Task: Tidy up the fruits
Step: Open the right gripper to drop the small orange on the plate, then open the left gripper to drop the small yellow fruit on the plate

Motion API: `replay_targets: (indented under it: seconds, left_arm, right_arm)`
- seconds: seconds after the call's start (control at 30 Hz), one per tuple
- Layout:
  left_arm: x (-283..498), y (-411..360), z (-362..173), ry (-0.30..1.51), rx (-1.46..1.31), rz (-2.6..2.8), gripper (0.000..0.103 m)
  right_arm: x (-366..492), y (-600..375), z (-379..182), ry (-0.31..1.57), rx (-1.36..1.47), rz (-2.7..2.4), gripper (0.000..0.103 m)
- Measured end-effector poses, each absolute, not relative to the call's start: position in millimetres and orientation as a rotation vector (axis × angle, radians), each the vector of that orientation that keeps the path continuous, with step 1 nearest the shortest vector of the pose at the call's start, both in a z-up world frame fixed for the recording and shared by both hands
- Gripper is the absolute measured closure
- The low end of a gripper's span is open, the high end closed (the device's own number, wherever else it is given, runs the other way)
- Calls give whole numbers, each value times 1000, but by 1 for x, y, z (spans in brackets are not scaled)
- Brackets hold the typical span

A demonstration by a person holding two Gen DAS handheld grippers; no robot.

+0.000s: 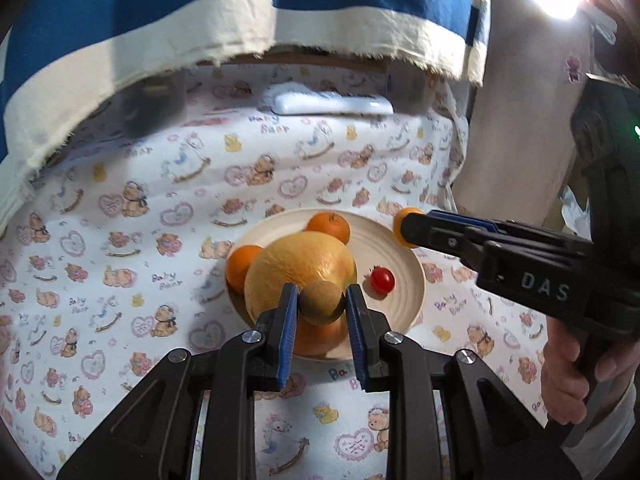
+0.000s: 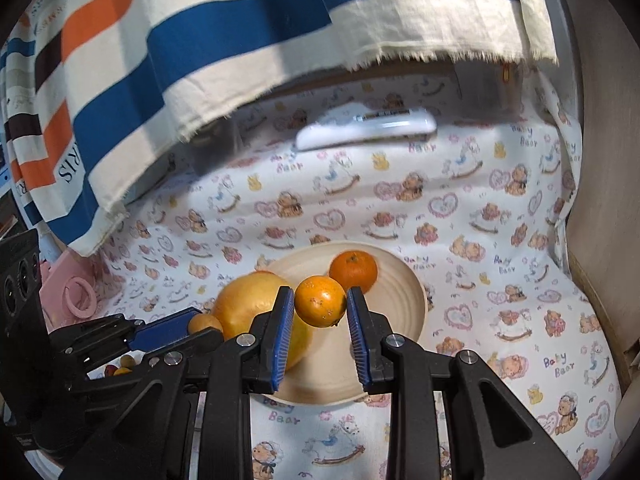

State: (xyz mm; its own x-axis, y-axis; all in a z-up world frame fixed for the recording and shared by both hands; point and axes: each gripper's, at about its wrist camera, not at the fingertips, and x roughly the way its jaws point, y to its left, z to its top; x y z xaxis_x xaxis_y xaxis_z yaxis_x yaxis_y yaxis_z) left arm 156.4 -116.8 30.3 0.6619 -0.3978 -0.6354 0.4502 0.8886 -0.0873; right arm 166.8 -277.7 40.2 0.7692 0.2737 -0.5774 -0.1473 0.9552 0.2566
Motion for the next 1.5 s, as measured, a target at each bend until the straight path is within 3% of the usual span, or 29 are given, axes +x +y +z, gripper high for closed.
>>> replay_targets:
  seconds: [0.6,1.1,1.4,1.47,1.5]
  left_arm:
    - [153,-123,28,692,130,-480,80]
    - [152,-122,29,688,140,-470,80]
    - [143,-89,56,649,174,-399,80]
    - [137,-74,64,631,184,-381,77]
    - [133,-65,69,619,183,-364,71]
  right_arm:
    - [195,-281,-4,879,224,178,75]
    - [192,-282,3,851,216,155,74]
    - [182,-265,20,771,130,152,74]
    - [179,-261,24,753,128,145,74]
    - [177,-259,28,741,130,147,74]
